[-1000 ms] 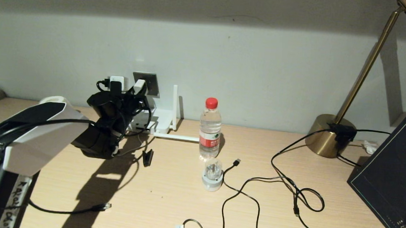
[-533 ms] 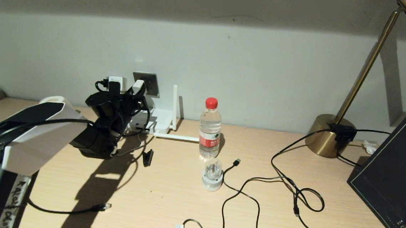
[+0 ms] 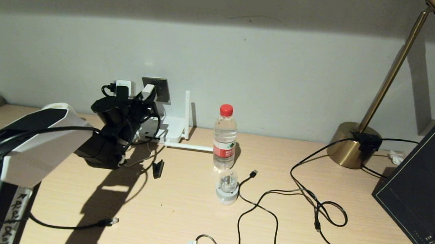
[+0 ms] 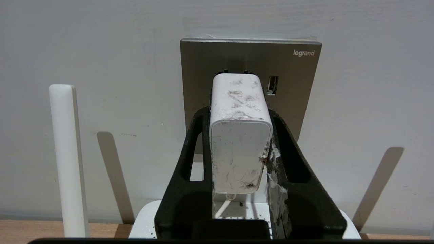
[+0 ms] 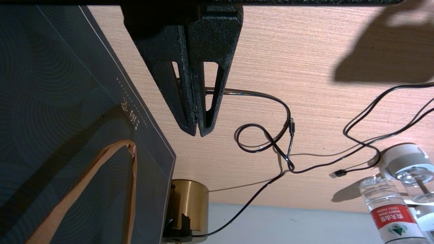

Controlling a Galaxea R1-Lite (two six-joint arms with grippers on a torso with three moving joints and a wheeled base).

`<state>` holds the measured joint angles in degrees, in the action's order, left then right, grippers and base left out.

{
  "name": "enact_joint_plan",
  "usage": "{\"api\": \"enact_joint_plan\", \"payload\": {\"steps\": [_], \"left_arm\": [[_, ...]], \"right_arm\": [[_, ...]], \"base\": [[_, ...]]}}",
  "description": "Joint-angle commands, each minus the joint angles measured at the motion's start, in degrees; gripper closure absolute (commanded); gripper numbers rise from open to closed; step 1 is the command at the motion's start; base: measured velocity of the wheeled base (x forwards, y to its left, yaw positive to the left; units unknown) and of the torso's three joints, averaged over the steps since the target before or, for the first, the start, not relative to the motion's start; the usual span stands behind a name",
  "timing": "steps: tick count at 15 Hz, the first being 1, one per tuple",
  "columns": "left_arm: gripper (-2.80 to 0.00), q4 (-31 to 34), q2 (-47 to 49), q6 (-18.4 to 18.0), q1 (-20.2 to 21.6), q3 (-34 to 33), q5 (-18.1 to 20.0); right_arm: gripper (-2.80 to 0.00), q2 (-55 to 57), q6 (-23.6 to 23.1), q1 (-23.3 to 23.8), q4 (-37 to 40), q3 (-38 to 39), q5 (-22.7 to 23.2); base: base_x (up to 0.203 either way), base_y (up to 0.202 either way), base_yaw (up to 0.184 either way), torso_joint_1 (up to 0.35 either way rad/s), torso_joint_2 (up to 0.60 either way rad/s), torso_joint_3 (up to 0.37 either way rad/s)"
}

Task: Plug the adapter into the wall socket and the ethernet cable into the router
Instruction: Plug plug into socket

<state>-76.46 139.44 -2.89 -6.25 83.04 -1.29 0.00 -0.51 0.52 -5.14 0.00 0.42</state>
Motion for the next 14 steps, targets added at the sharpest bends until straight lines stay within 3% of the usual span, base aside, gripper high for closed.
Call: {"api": "enact_joint_plan", "payload": {"steps": [1, 14], "left_arm": [[0.0, -0.5, -0.1, 0.0, 0.0, 0.0, 0.0], [0.0, 0.2, 1.3, 0.0, -0.4, 2.7, 0.0]], "right_arm": [[0.0, 0.1, 0.0, 0.0, 0.0, 1.9, 0.0], [0.0, 0.1, 0.0, 0.0, 0.0, 2.0, 0.0]], "base": [[0.0, 0.0, 0.0, 0.0, 0.0, 0.0], [0.0, 0.0, 0.0, 0.0, 0.0, 0.0]]}}
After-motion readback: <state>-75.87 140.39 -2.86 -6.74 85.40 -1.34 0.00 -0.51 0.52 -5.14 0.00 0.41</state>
